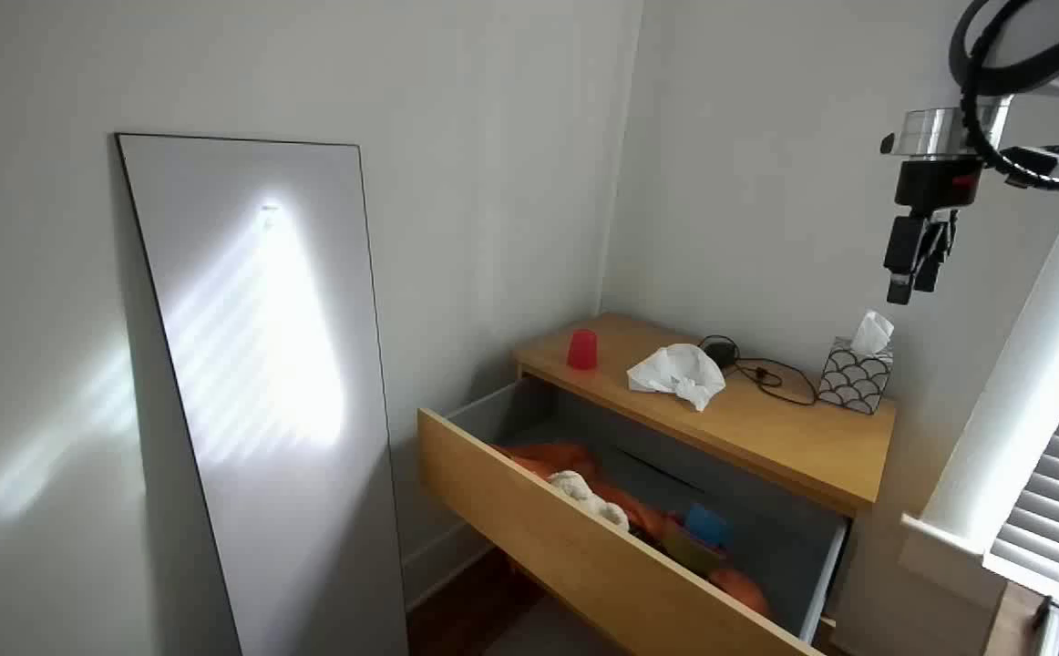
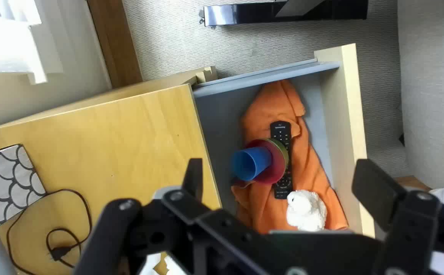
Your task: Crumple the paper towels together
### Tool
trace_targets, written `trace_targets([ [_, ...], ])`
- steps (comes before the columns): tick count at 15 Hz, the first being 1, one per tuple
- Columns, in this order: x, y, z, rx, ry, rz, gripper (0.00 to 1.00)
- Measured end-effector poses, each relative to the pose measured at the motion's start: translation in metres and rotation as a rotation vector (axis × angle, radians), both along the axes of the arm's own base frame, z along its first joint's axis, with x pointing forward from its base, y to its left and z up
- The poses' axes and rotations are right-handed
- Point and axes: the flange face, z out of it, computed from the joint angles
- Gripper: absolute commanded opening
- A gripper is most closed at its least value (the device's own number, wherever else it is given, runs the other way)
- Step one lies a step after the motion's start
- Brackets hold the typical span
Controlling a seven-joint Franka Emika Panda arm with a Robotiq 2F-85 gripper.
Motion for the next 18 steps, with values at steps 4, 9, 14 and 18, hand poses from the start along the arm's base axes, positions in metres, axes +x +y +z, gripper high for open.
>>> trace_targets([
  [4,0.0,0.0,0.0,0.0,0.0,0.0,1.0],
  [9,0.003,-0.001,-0.001,0.005,-0.001,-0.01,1.0],
  [14,0.049,-0.012,-0.006,0.049,-0.041,-0.068,1.0],
  [18,0.106,-0.025,-0.02,0.041,-0.049,-0.134,1.0],
])
